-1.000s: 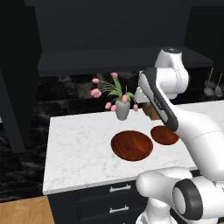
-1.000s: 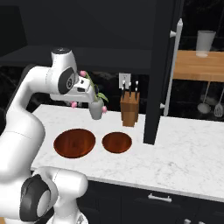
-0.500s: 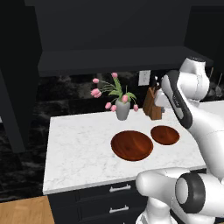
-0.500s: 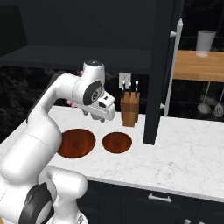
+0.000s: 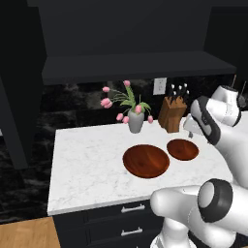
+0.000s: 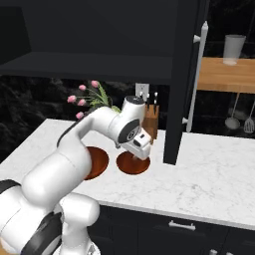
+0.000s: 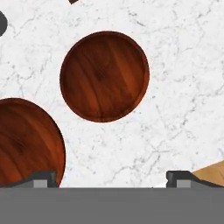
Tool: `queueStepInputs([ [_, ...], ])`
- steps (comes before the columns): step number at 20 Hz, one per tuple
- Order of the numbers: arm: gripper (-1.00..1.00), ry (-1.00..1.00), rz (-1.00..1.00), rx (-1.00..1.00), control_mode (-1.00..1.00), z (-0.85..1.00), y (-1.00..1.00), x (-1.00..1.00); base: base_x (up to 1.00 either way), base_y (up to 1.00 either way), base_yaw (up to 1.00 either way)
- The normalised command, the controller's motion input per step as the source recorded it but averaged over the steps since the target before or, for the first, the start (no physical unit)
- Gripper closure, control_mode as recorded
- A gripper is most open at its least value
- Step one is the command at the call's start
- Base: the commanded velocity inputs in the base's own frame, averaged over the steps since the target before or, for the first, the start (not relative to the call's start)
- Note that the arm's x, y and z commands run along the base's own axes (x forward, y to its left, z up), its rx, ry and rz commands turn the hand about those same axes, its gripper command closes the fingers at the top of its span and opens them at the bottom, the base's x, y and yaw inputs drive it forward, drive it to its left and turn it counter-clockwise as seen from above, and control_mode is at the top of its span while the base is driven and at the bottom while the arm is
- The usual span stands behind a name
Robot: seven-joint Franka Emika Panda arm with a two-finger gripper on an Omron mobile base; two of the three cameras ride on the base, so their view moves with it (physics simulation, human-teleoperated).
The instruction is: Pick up the bowls on the counter and stack them on top of one another in the open cabinet. Place the smaller bowl on top of the larger bowl.
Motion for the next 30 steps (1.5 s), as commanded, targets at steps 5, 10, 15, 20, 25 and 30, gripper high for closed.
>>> queueStepInputs([
  [5,-1.00,0.00,-0.06,0.10,-1.00,-0.71,-0.56,0.29,0.00,0.00,0.00],
  [10,-1.00,0.03,-0.08,0.00,-1.00,-0.60,-0.39,0.38,0.00,0.00,0.00],
  [15,-1.00,0.00,0.00,0.00,-1.00,-0.31,0.00,0.39,0.00,0.00,0.00],
  [20,-1.00,0.00,0.00,0.00,-1.00,-0.49,0.00,0.30,0.00,0.00,0.00],
  [25,-1.00,0.00,0.00,0.00,-1.00,-0.50,0.00,0.12,0.00,0.00,0.00],
  [30,1.00,0.00,0.00,0.00,-1.00,-0.21,0.01,0.09,0.00,0.00,0.00],
])
